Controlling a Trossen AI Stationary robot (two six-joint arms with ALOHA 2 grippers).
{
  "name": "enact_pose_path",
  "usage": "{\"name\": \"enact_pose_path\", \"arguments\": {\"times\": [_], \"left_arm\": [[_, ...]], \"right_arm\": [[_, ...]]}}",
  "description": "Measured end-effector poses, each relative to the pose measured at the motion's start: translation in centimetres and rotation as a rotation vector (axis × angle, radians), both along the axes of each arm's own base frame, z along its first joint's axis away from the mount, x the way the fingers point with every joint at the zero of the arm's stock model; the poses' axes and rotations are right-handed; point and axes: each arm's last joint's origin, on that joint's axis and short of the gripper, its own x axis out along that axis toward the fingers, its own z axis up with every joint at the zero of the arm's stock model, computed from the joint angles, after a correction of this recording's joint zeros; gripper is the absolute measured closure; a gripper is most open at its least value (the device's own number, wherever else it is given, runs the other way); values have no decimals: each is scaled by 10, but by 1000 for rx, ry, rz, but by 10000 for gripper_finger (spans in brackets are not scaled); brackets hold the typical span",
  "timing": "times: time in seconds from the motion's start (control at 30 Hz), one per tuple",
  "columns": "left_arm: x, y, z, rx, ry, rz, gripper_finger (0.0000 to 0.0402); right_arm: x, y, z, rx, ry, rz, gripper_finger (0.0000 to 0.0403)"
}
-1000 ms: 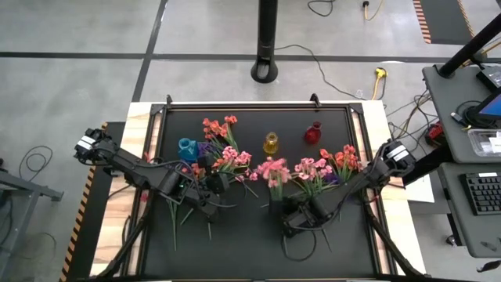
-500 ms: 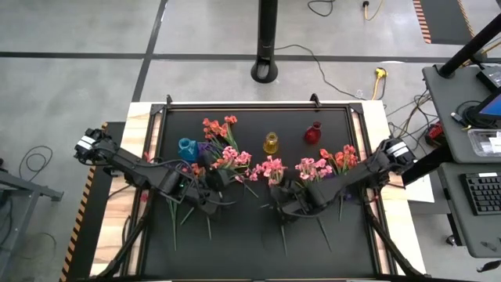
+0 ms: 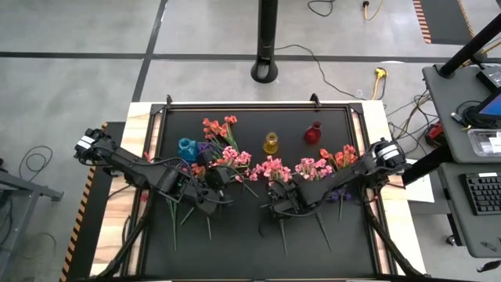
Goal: Sort flowers into vase by color
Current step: Put the middle pink flowers into the red flower vase
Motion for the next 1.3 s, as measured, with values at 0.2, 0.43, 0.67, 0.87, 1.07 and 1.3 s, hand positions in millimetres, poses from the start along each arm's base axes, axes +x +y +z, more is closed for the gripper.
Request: {"name": "enact_pose_path", "arguments": {"times": [0.2,0.43,0.67,0.87,1.07,1.3], "left_arm": [[0,0,0,0,0,0,402],[0,0,0,1,3,0,402],[0,0,0,2,5,0,402],[0,0,0,7,8,-4,402],[0,0,0,7,7,-5,402],[0,0,0,8,9,-5,402]], "right_arm": [[8,-10,-24,7,62,-53,146],[13,-15,-30,9,58,-65,155],[17,-14,-31,16,33,-55,199],[22,-13,-42,36,32,-48,268],[24,-12,-46,36,33,-26,349],[17,-15,-20,33,11,-1,384]]}}
